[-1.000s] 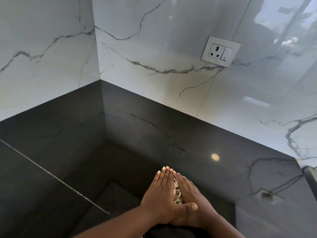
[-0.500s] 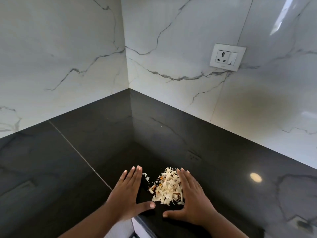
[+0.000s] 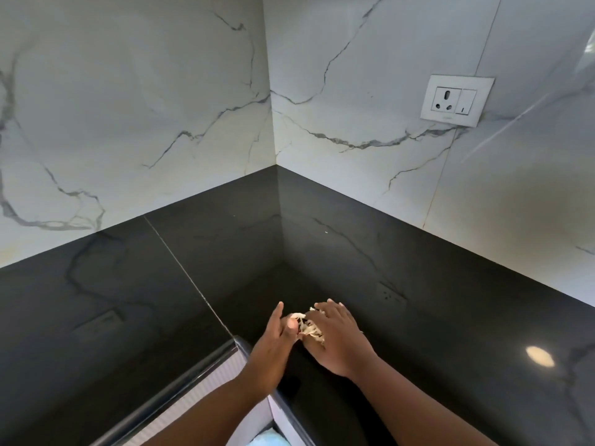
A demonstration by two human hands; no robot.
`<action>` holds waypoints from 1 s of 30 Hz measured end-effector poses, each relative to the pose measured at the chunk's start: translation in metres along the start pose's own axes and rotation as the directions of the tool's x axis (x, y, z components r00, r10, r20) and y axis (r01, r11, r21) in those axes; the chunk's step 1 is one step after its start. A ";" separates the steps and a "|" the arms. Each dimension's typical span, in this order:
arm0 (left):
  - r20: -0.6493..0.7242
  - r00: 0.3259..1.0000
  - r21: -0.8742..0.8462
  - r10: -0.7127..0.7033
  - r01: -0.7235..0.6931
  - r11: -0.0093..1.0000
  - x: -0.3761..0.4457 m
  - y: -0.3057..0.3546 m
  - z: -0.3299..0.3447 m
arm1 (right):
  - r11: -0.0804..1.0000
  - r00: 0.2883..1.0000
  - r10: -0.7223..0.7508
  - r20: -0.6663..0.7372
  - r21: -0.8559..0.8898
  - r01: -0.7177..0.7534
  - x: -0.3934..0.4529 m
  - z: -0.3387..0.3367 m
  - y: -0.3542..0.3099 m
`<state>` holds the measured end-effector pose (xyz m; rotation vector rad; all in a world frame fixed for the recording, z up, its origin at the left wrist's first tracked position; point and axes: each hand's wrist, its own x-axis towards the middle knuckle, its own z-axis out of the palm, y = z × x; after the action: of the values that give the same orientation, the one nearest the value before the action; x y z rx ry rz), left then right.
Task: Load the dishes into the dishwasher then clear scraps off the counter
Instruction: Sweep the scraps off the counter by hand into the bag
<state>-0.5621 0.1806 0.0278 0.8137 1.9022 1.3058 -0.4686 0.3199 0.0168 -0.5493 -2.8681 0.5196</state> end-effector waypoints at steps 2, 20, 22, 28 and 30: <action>-0.042 0.999 0.140 0.017 -0.011 0.990 -0.008 -0.002 -0.005 | 1.000 0.998 -0.024 -0.050 -0.013 0.023 0.001 -0.001 0.002; -0.006 0.970 0.634 0.242 -0.184 0.751 -0.055 -0.048 -0.042 | 0.968 0.961 0.246 -0.129 -0.025 -0.251 0.010 -0.016 0.007; -0.013 0.966 0.566 0.257 -0.205 0.799 -0.062 -0.057 -0.048 | 0.939 0.919 0.344 -0.192 0.071 -0.337 0.007 -0.021 0.006; -0.175 0.979 0.024 0.104 -0.101 0.995 -0.081 -0.073 -0.066 | 0.789 0.733 0.596 -0.328 0.408 -0.459 -0.009 -0.052 -0.022; -0.194 0.981 -0.228 -0.022 -0.023 0.973 -0.086 -0.076 -0.073 | 0.678 0.656 0.685 -0.319 0.608 -0.413 -0.015 -0.056 -0.045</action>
<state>-0.5811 0.0514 -0.0095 0.5858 1.8520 1.6214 -0.4562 0.2921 0.0831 -1.2789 -1.8763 0.9701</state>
